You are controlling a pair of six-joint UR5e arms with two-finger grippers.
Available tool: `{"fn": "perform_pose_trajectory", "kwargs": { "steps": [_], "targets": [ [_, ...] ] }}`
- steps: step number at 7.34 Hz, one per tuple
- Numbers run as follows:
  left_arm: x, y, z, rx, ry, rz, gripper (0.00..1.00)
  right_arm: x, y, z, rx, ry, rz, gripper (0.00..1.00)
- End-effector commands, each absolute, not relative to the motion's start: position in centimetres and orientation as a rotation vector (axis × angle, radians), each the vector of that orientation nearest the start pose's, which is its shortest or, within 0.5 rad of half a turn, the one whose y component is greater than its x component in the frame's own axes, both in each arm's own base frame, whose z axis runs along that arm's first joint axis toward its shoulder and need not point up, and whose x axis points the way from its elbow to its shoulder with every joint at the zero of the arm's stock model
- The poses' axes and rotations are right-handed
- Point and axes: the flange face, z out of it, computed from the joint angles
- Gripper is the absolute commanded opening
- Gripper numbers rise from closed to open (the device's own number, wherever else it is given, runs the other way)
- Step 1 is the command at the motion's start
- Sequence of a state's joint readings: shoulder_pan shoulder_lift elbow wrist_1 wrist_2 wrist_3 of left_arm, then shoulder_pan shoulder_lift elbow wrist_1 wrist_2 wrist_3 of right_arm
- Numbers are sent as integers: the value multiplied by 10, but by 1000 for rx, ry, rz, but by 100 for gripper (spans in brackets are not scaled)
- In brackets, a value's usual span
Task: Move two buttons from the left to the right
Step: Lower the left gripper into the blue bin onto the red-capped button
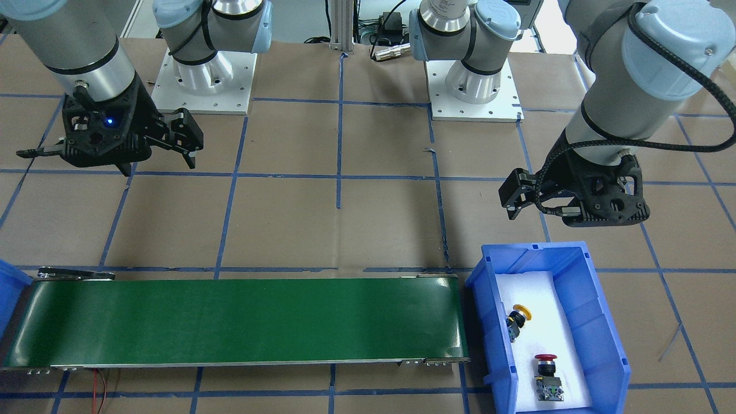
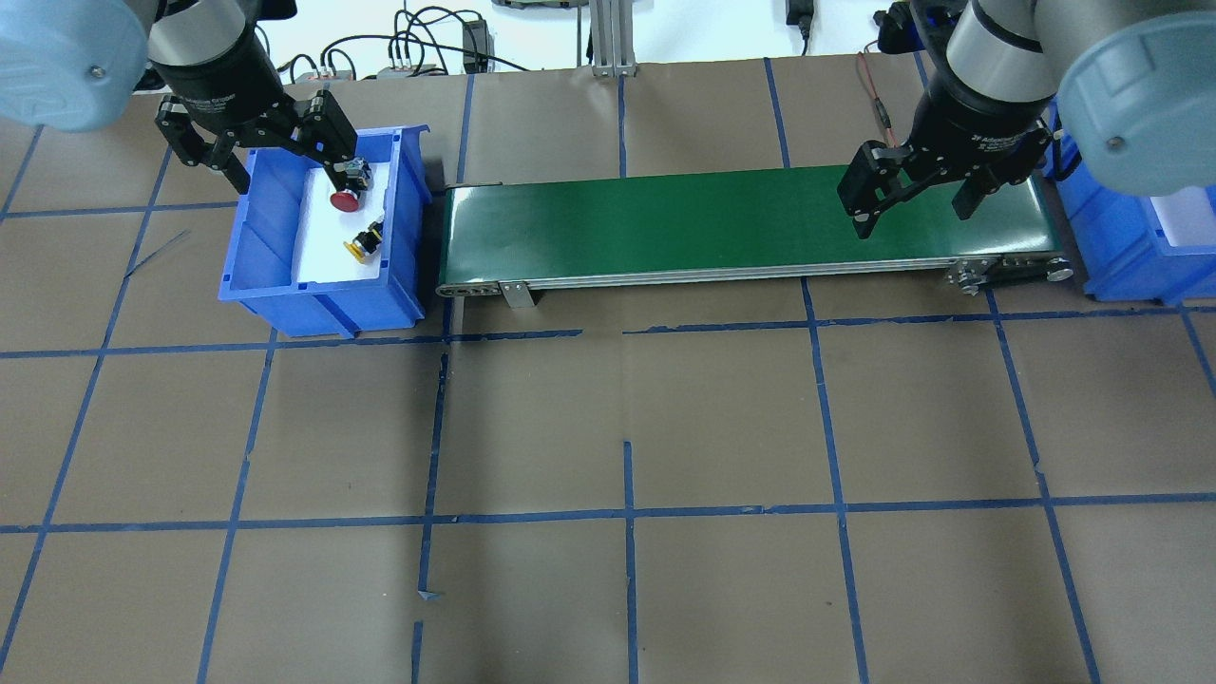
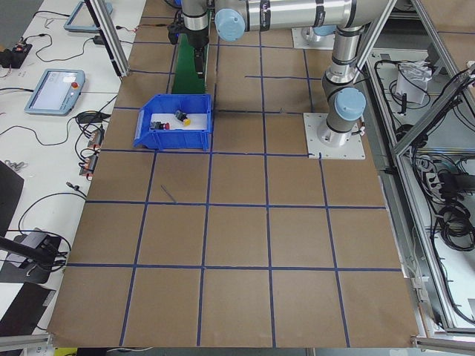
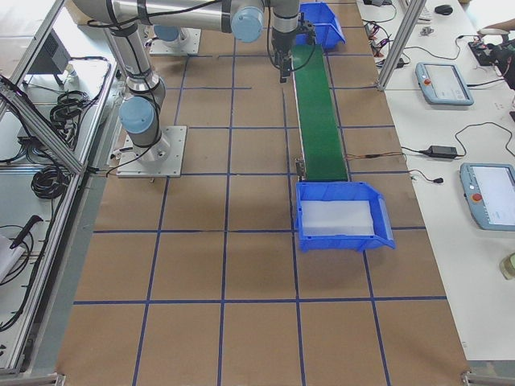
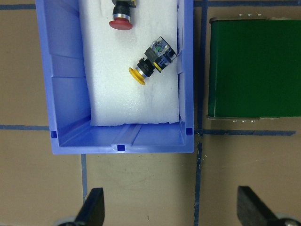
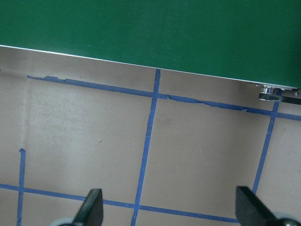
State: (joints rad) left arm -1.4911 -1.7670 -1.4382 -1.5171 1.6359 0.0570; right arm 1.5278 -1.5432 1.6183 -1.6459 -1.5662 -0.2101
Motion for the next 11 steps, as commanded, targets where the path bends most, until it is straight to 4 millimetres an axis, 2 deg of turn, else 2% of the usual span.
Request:
{"fn": "perform_pose_trajectory", "kwargs": {
  "steps": [1, 4, 5, 6, 7, 8, 10, 11],
  "targets": [
    [-81, -583, 449, -28, 3083, 35, 100, 112, -508, 458, -262, 3126, 1, 100],
    [-77, -596, 456, 10, 3087, -56, 100, 112, -508, 457, -262, 3126, 4, 100],
    [-78, -603, 455, 128, 3078, -114, 100, 112, -508, 457, -262, 3126, 4, 100],
    [-75, -607, 449, 170, 3069, -128, 100, 112, -508, 457, -262, 3126, 4, 100],
    [-68, -621, 433, 159, 3072, -121, 100, 112, -508, 458, -262, 3126, -1, 100],
    [-46, -654, 405, 84, 3076, -208, 100, 112, -508, 457, -262, 3126, 4, 100],
    [-22, -683, 366, 61, 3122, -189, 100, 112, -508, 457, -262, 3126, 4, 100],
    [-19, -702, 341, 59, 3124, -187, 100, 112, -508, 457, -264, 3125, 4, 100]
  ]
}}
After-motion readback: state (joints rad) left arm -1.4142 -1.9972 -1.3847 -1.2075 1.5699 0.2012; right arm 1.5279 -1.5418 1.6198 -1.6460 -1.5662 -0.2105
